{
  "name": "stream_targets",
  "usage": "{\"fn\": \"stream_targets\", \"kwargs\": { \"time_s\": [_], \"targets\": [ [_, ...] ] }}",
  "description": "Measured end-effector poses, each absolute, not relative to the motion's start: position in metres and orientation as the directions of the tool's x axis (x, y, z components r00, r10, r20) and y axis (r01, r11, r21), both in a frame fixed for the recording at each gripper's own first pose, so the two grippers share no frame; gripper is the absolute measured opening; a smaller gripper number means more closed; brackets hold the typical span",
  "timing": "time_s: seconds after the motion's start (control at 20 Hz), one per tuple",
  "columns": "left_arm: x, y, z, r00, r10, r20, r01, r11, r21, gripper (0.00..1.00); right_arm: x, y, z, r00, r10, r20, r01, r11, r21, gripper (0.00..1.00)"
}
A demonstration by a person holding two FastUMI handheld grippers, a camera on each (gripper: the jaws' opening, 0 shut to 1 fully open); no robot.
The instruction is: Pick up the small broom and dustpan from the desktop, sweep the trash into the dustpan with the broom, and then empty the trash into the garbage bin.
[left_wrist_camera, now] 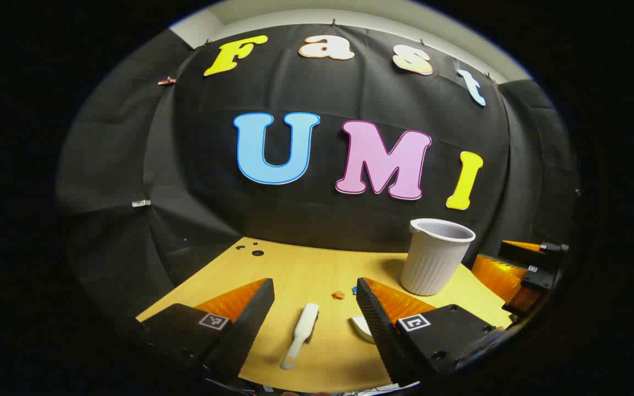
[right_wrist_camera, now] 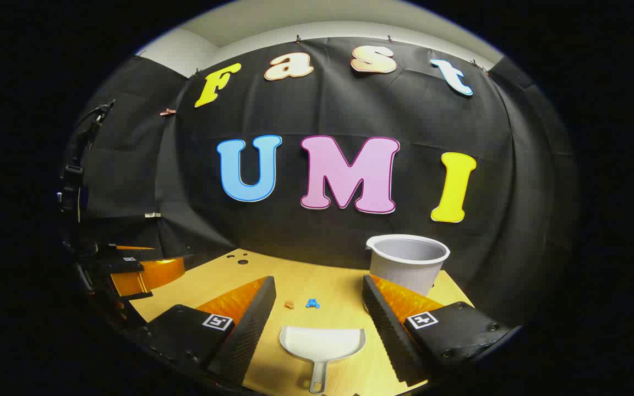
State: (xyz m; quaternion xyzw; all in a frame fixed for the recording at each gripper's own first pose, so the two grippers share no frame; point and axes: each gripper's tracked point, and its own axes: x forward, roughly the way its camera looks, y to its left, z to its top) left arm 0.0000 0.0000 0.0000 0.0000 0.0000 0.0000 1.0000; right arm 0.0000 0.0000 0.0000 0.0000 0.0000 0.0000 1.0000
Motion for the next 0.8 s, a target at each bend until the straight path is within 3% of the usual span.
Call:
{"fn": "stream_targets", "kwargs": {
  "time_s": [0.55, 0.8],
  "targets": [
    [0.022, 0.002, -0.027, 0.992, -0.033, -0.122, 0.026, 0.998, -0.061, 0.96, 0.021, -0.007, -0.017, 0.998, 0.026, -0.056, -0.025, 0.999, 0.02, 0.98],
    [0.035, 0.001, -0.042, 0.986, -0.006, -0.168, -0.005, 0.998, -0.063, 0.96, 0.051, -0.005, -0.021, 0.993, 0.105, -0.06, -0.103, 0.994, 0.032, 0.98]
  ]
}}
